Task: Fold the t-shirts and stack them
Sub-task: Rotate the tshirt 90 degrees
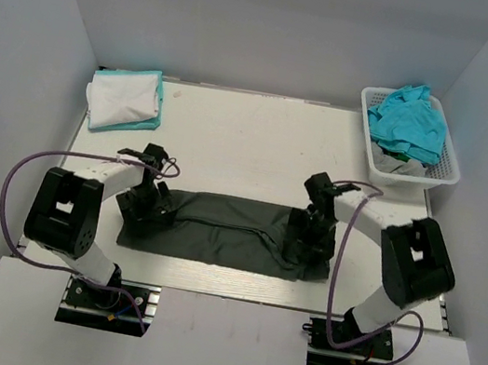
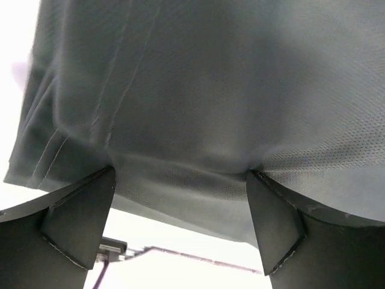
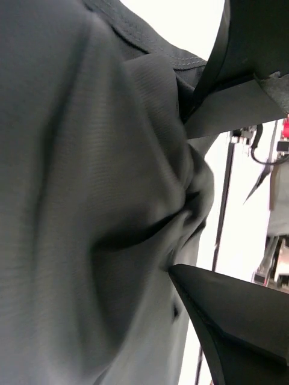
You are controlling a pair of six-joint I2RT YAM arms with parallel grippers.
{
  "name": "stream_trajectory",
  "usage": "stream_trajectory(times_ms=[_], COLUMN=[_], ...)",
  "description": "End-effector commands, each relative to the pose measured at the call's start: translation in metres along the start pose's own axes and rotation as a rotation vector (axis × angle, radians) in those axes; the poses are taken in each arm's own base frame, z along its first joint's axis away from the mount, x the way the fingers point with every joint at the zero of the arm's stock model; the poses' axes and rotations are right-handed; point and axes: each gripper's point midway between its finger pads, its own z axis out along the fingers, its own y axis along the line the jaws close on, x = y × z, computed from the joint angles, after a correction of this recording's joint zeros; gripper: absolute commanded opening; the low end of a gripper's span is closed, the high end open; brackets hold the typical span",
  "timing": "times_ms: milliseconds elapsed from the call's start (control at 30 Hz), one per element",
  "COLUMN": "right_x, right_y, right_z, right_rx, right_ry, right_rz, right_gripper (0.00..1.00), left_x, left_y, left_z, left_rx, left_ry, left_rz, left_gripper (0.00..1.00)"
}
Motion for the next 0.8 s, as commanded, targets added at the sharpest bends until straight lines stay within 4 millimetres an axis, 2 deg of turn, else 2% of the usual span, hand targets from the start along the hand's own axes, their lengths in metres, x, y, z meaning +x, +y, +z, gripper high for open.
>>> stream_trajectory(times_ms=[0, 33, 100, 133, 167, 200, 233, 267, 300, 333, 367, 400, 467, 500, 533, 600, 633, 667, 700, 733, 767], right_x=[-0.08, -0.111, -0.14, -0.171, -0.203, -0.219, -0.254, -0.277, -0.305, -0.314, -0.318, -0.347, -0.351, -0.355, -0.355, -0.344, -0.335, -0.325, -0.318, -0.298, -0.289], right_y=[0.008, 0.022, 0.013, 0.026, 0.031, 0.036, 0.051, 0.066, 0.08, 0.081, 0.081, 0.096, 0.101, 0.103, 0.107, 0.11, 0.114, 0.113, 0.114, 0.122, 0.129], right_z=[0.009, 0.001, 0.012, -0.004, -0.001, -0.004, -0.025, -0.018, -0.041, -0.042, -0.032, -0.061, -0.073, -0.091, -0.111, -0.114, -0.134, -0.127, -0.133, -0.12, -0.118], right_rx=[-0.019, -0.045, -0.037, -0.061, -0.082, -0.092, -0.118, -0.181, -0.204, -0.186, -0.178, -0.195, -0.191, -0.186, -0.19, -0.21, -0.209, -0.221, -0.218, -0.219, -0.239], right_ry=[-0.189, -0.251, -0.24, -0.306, -0.335, -0.366, -0.463, -0.463, -0.542, -0.553, -0.522, -0.614, -0.629, -0.67, -0.72, -0.721, -0.764, -0.735, -0.741, -0.695, -0.673], right_rz=[-0.064, -0.071, -0.073, -0.119, -0.131, -0.157, -0.264, -0.315, -0.365, -0.439, -0.454, -0.482, -0.495, -0.483, -0.475, -0.419, -0.404, -0.335, -0.312, -0.316, -0.274], right_gripper=[0.9, 0.9, 0.9, 0.9, 0.9, 0.9, 0.9, 0.9, 0.9, 0.9, 0.9, 0.9, 0.9, 0.9, 0.9, 0.9, 0.9, 0.9, 0.9, 0.9, 0.9], left_x=[0.044, 0.055, 0.073, 0.08, 0.083, 0.094, 0.093, 0.102, 0.099, 0.1, 0.105, 0.108, 0.114, 0.108, 0.103, 0.082, 0.073, 0.052, 0.043, 0.025, 0.017], left_y=[-0.002, -0.005, -0.015, -0.018, -0.026, -0.037, -0.048, -0.051, -0.064, -0.066, -0.071, -0.078, -0.086, -0.089, -0.089, -0.082, -0.078, -0.07, -0.066, -0.059, -0.058], left_z=[-0.002, -0.002, -0.008, -0.013, -0.019, -0.029, -0.041, -0.055, -0.073, -0.084, -0.103, -0.128, -0.161, -0.178, -0.181, -0.184, -0.181, -0.172, -0.168, -0.162, -0.161], left_rx=[0.071, 0.104, 0.159, 0.183, 0.215, 0.276, 0.332, 0.359, 0.393, 0.408, 0.48, 0.542, 0.655, 0.675, 0.666, 0.58, 0.536, 0.44, 0.383, 0.318, 0.303], left_ry=[0.124, 0.134, 0.204, 0.228, 0.249, 0.302, 0.306, 0.357, 0.35, 0.359, 0.385, 0.395, 0.394, 0.354, 0.321, 0.188, 0.137, 0.031, -0.002, -0.079, -0.104], left_rz=[-0.028, -0.041, -0.034, -0.024, -0.01, 0.027, 0.089, 0.126, 0.18, 0.219, 0.288, 0.34, 0.424, 0.445, 0.458, 0.464, 0.46, 0.446, 0.405, 0.366, 0.335], left_gripper=[1.0, 1.0, 1.0, 1.0, 1.0, 1.0, 1.0, 1.0, 1.0, 1.0, 1.0, 1.0, 1.0, 1.0, 1.0, 1.0, 1.0, 1.0, 1.0, 1.0, 1.0])
